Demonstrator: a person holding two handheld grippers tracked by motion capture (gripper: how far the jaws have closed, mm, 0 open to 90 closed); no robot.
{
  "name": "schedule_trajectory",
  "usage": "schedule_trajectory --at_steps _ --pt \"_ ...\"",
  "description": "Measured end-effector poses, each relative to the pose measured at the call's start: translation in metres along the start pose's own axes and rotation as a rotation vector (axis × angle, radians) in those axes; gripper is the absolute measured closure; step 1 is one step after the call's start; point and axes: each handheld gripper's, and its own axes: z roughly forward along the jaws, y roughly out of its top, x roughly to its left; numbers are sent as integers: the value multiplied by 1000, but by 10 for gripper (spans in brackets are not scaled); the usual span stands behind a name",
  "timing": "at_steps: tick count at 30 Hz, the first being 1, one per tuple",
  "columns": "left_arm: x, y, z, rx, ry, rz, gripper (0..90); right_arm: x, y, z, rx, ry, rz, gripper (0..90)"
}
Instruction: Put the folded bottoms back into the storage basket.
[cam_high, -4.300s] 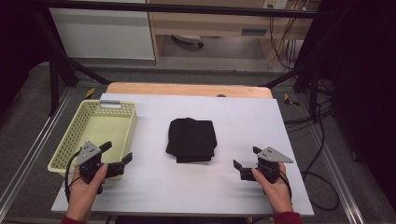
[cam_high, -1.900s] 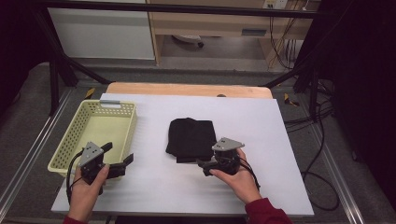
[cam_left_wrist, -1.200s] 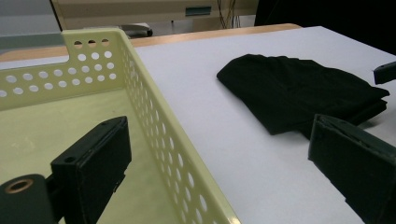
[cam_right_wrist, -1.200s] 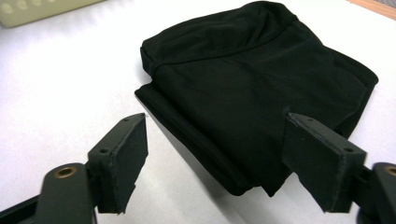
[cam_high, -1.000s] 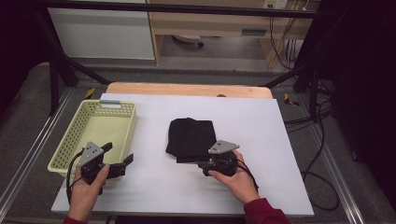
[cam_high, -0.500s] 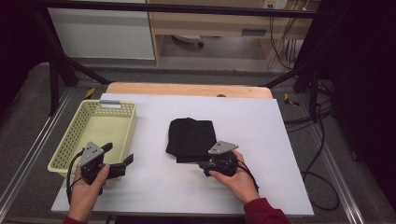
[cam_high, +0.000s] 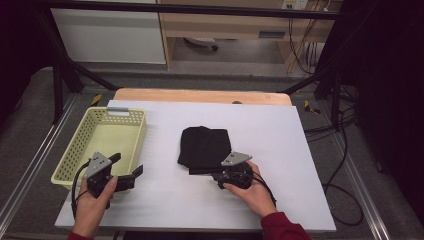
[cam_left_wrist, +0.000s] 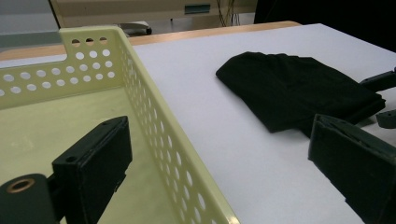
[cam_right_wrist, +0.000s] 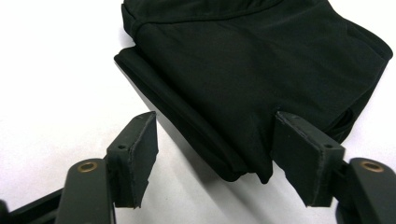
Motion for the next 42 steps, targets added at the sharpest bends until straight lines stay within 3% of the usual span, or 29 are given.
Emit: schedule_trajectory --at_steps 12,20,21,25,42 --pt "0 0 1 0 2 -2 65 -2 -2 6 26 -17 -6 425" --pt "0 0 1 1 4 -1 65 -5 -3 10 32 -45 -10 634" --pt "0 0 1 1 4 -1 65 -6 -2 11 25 -46 -15 693" --pt "0 0 0 0 4 -1 66 -6 0 9 11 -47 -15 751" --pt "0 0 -1 -3 9 -1 68 -3 1 -7 -17 1 5 771"
